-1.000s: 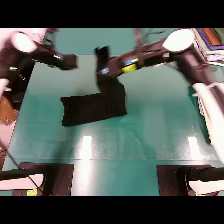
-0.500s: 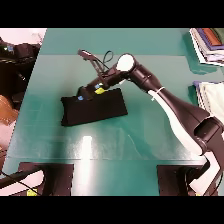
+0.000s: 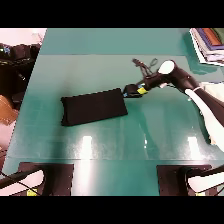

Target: Fold the shirts.

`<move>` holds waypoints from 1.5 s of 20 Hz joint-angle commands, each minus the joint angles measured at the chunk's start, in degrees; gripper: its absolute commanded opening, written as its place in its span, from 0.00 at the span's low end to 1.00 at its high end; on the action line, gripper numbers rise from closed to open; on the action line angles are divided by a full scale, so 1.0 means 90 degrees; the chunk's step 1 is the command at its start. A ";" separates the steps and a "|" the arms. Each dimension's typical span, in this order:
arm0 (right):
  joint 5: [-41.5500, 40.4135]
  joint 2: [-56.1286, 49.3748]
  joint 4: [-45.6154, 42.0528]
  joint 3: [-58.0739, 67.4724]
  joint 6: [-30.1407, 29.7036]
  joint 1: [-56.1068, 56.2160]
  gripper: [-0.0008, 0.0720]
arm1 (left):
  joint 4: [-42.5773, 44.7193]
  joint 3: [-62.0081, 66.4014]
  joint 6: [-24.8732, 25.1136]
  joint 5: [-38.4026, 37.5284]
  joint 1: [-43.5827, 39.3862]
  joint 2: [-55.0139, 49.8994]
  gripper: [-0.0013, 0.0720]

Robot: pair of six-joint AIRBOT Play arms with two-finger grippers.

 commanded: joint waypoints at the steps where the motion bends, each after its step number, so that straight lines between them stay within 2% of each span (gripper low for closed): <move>1: -0.0629 -0.0068 0.0850 -0.0780 -0.0316 -0.0442 0.72 | -0.0114 -0.0002 -0.0002 0.0012 0.0005 0.0000 0.05; 4: -0.0452 -0.0731 0.1277 -0.0474 -0.0444 -0.0146 0.72 | -0.0231 -0.0002 0.0000 0.0044 0.0005 0.0000 0.05; 9: 0.0017 -0.1841 0.1812 0.0789 -0.0447 0.0631 0.71 | -0.0321 -0.0002 0.0151 0.0015 0.0005 0.0000 0.05; 10: 0.0107 -0.1957 0.1814 0.1010 -0.0452 0.0758 0.66 | -0.0345 -0.0002 0.0160 0.0017 0.0005 0.0000 0.05; 11: 0.0221 -0.2047 0.1790 0.1239 -0.0520 0.0860 0.38 | -0.0357 -0.0002 0.0163 0.0024 0.0005 0.0000 0.05; 12: 0.0306 -0.2096 0.1787 0.1418 -0.0653 0.0920 0.19 | -0.0362 -0.0002 0.0163 0.0036 0.0005 0.0000 0.05; 13: 0.0347 -0.2098 0.1749 0.1571 -0.0738 0.0923 0.06 | -0.0367 -0.0002 0.0160 0.0044 0.0005 0.0000 0.05; 14: 0.0347 -0.2074 0.1676 0.1710 -0.0738 0.0913 0.04 | -0.0367 -0.0002 0.0160 0.0039 0.0005 0.0000 0.05; 17: 0.0330 -0.1795 0.1562 0.1957 -0.0709 0.0593 0.04 | -0.0355 -0.0002 0.0163 0.0000 -0.0182 0.0000 0.05; 20: 0.0163 -0.1071 0.1333 0.1705 -0.0571 -0.0182 0.04 | -0.0311 -0.0002 0.0160 0.0032 -0.0763 0.0000 0.05; 25: -0.0168 0.0520 0.0828 0.0697 -0.0447 -0.2438 0.04 | -0.0316 0.0000 0.0158 0.0155 -0.1804 0.0000 0.05; 30: -0.0537 0.1518 0.0692 0.0061 -0.0413 -0.5015 0.04 | -0.0321 0.0000 0.0109 0.0444 -0.2266 0.0000 0.05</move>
